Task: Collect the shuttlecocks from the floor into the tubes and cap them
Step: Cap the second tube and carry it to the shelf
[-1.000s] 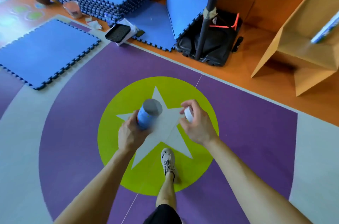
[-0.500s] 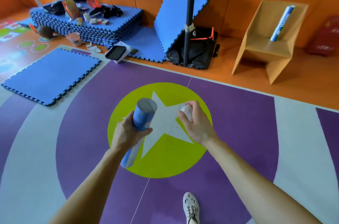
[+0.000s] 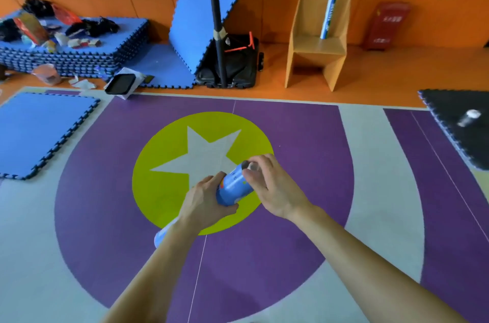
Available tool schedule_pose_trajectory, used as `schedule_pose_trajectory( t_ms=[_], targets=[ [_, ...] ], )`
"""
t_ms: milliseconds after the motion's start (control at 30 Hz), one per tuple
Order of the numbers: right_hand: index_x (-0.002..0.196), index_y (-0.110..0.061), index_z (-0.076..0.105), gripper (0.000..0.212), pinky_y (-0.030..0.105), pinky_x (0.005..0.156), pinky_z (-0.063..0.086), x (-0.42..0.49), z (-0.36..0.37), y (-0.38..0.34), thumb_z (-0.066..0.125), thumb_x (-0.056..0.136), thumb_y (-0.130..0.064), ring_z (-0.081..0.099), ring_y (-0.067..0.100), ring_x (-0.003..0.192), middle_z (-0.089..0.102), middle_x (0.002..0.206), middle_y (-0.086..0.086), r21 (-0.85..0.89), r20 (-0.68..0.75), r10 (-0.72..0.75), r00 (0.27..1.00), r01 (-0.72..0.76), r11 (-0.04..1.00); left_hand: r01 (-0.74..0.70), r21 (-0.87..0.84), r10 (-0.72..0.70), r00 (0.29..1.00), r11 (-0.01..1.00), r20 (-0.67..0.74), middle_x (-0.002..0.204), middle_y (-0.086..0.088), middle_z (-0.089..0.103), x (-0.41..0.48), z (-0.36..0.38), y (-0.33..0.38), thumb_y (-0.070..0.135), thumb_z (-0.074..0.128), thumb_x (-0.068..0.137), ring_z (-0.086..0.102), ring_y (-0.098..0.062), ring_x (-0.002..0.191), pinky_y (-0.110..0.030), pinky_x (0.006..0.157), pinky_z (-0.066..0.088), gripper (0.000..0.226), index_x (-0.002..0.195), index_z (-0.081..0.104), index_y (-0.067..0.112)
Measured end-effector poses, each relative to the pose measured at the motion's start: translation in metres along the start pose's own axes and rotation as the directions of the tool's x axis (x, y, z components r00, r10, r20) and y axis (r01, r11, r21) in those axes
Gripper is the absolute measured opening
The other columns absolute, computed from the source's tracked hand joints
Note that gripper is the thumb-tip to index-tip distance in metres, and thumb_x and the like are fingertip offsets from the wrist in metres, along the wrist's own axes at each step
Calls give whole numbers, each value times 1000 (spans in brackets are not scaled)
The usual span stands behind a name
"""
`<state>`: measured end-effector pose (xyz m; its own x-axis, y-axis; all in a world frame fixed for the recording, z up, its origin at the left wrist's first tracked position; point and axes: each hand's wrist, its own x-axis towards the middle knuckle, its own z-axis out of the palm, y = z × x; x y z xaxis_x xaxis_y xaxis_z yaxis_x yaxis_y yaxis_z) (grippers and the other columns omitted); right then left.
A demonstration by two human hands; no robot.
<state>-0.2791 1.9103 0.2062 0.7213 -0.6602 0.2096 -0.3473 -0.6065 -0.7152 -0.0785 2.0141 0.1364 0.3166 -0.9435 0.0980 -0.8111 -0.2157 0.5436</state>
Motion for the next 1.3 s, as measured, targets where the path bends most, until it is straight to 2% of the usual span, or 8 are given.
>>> schedule_pose_trajectory(
  t_ms=[167, 367, 467, 767, 967, 1100, 1200, 1300],
  targets=[
    [110, -24, 51, 46, 40, 78, 52, -48, -55, 22, 36, 100, -67, 61, 16, 91, 63, 100, -5, 148, -258, 298, 919, -267, 952, -160, 33, 157, 985, 987, 75, 87, 8, 70, 20, 33, 74, 58, 78, 60, 67, -27, 78, -39, 64, 55, 60, 110, 58, 32],
    [110, -22, 53, 36, 31, 71, 48, -136, -128, 75, 34, 108, -53, 60, 5, 83, 62, 90, -11, 153, -378, 447, 811, -422, 894, -409, -11, 396, 877, 912, 272, 86, 13, 64, 36, 105, 188, 58, 78, 60, 64, -23, 80, -36, 63, 51, 63, 114, 56, 35],
    [119, -28, 57, 32, 19, 85, 44, -188, -164, 104, 34, 112, -49, 57, -7, 99, 62, 107, -19, 219, -370, 547, 751, -502, 837, -461, -70, 453, 816, 885, 360, 80, 15, 64, 32, 142, 249, 56, 78, 57, 62, -20, 73, -40, 64, 57, 60, 109, 54, 36],
    [121, -35, 55, 42, 34, 95, 51, -314, -257, 180, 25, 102, -57, 62, 9, 109, 63, 117, -16, 378, -352, 654, 670, -537, 754, -509, -103, 477, 692, 855, 542, 80, 13, 66, 11, 222, 395, 49, 82, 59, 61, -13, 68, -38, 64, 57, 49, 94, 50, 36],
    [132, -34, 50, 32, 25, 89, 44, -341, -298, 218, 33, 110, -52, 58, 9, 115, 58, 127, -15, 415, -265, 692, 671, -568, 711, -532, -38, 448, 669, 846, 593, 74, 11, 61, 14, 260, 452, 48, 82, 59, 55, -11, 63, -31, 57, 43, 48, 86, 44, 38],
    [131, -40, 53, 50, 18, 90, 41, -327, -307, 238, 35, 96, -70, 57, 4, 120, 57, 133, -16, 495, -164, 699, 696, -555, 669, -533, 17, 424, 692, 846, 584, 78, 12, 62, 31, 272, 452, 53, 80, 58, 58, -12, 68, -27, 57, 38, 50, 89, 43, 39],
    [116, -34, 72, 61, 29, 99, 51, -301, -331, 265, 29, 97, -72, 66, 10, 117, 71, 123, -14, 662, -129, 734, 667, -493, 565, -476, -25, 402, 712, 879, 576, 78, 11, 64, 52, 283, 458, 50, 81, 58, 60, -14, 68, -32, 59, 47, 50, 90, 45, 37],
    [111, -28, 78, 64, 35, 98, 55, -268, -357, 295, 23, 110, -60, 70, 8, 113, 77, 114, -12, 652, -162, 752, 639, -503, 568, -458, -68, 416, 724, 886, 551, 78, 11, 64, 85, 291, 475, 46, 82, 59, 61, -15, 69, -37, 63, 54, 49, 90, 46, 36]
  ],
)
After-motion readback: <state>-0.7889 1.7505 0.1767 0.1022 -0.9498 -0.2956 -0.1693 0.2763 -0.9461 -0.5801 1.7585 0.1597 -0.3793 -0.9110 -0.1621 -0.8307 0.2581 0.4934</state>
